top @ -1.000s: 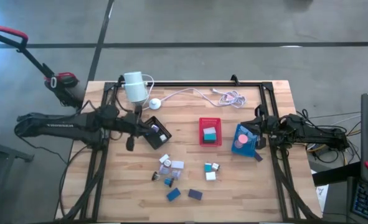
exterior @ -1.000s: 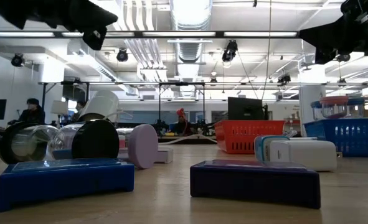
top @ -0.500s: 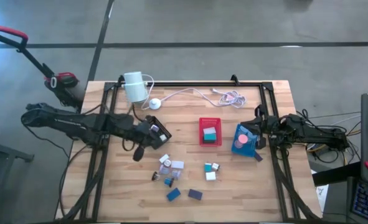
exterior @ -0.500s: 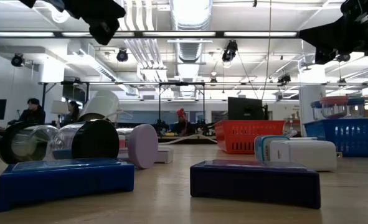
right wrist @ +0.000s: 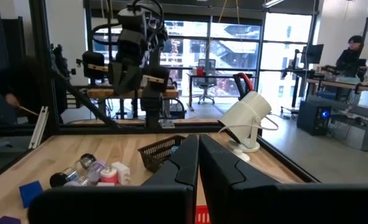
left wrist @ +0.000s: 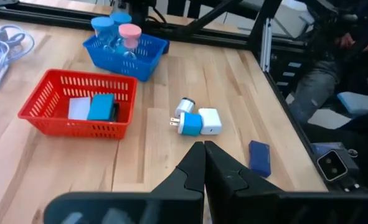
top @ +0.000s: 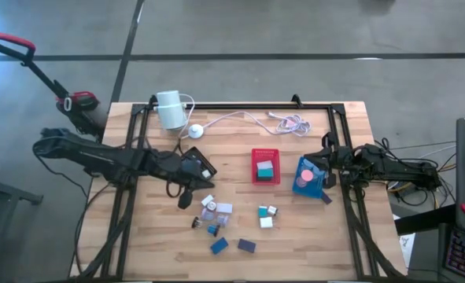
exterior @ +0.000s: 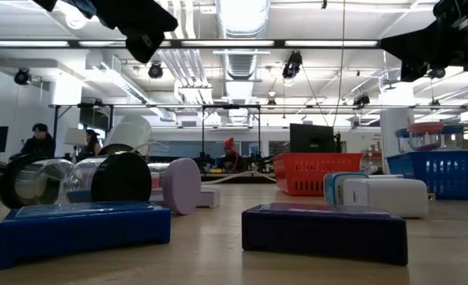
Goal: Pick & Place Office items
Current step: Put the black hourglass into the blue bin
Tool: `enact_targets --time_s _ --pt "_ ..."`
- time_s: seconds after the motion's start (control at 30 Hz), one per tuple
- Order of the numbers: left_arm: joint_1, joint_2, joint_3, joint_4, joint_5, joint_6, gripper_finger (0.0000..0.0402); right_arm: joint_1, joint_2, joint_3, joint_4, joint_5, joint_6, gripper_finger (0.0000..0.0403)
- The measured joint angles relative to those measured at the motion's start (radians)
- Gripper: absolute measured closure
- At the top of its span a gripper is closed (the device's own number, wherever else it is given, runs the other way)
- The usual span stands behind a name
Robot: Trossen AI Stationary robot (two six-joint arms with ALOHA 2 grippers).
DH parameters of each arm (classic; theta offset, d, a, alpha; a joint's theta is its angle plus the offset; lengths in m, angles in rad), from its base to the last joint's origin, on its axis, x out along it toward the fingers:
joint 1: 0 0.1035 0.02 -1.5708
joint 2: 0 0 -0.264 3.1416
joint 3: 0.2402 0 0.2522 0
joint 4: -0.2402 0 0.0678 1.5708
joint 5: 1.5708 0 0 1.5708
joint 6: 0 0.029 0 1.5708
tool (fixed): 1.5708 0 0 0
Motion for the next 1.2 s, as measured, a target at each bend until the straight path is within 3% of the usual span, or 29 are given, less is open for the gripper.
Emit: enact_targets --time_s 0.2,1.2 --pt "0.000 0.079 0.041 0.024 -0.001 0.037 0.0396 0.000 0.000 0.000 0.000 0.000 0.001 0.0394" --pt "0.039 0.414 0.048 0.470 0.011 0.084 0.0396 0.000 0.001 0.000 0.000 0.000 0.002 0.0394"
